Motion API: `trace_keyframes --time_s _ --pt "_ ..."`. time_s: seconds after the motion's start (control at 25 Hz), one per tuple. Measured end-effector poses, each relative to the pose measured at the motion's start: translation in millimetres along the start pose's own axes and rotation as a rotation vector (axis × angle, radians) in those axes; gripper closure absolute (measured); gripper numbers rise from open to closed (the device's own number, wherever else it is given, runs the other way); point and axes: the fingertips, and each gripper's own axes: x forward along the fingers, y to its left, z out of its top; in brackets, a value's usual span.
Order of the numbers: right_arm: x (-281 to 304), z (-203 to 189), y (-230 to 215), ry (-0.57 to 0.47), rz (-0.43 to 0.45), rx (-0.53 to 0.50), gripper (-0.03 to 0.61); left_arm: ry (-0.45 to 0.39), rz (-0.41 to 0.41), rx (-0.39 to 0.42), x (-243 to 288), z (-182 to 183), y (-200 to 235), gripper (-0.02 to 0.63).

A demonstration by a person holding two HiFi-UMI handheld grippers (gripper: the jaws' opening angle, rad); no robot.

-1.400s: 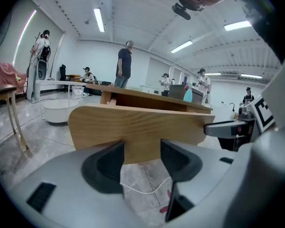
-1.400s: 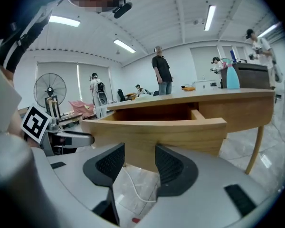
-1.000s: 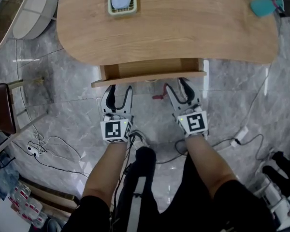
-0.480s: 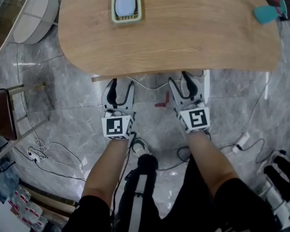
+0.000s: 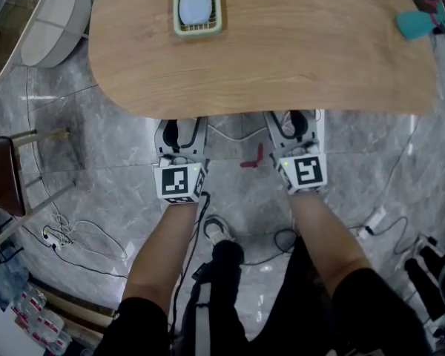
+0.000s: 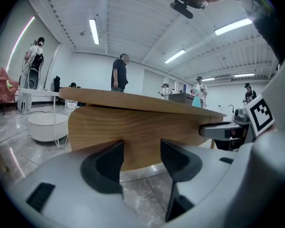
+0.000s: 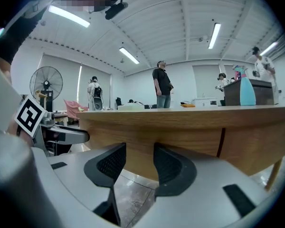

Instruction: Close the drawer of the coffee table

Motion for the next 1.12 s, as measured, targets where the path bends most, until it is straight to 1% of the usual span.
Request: trace_keyframes --time_s 0.16,0.2,0.48,0.76,0.88,1.08,1.12 --pt "-0.2 -0.3 -2.0 -0.020 -0.008 0.012 0.398 -0.019 0.005 -0.009 1.6 1.1 0.2 0.388" --pt "0.2 0.0 -2.6 -0.023 -0.009 0.011 0.407 -0.022 0.004 -0.007 2.3 1.4 0.6 0.388" --pt "0.7 -0.9 -2.4 -0.028 -0.003 -0.005 0.419 -0.043 0.015 -0.001 2.0 1.0 5.0 0.388" --pt "-0.9 -2.7 -3.2 -0.025 0.005 0.003 0.417 -0.032 0.015 0.033 1.6 2.4 -0.3 0.388" --pt "-7.5 -6.3 -1.8 -0.018 0.010 -0.012 0.417 -0.038 0.021 0.015 -4.4 4.5 -8.0 0.388" --pt "-22.7 1.6 15.9 -0.011 0.048 0.029 0.417 -0.024 0.035 0.009 -13.6 5.0 -18.7 0.388" --pt "-25.0 3.8 18.6 -0.009 0.055 0.032 0.417 -0.018 0.037 0.021 -15.4 5.1 -20.2 0.388"
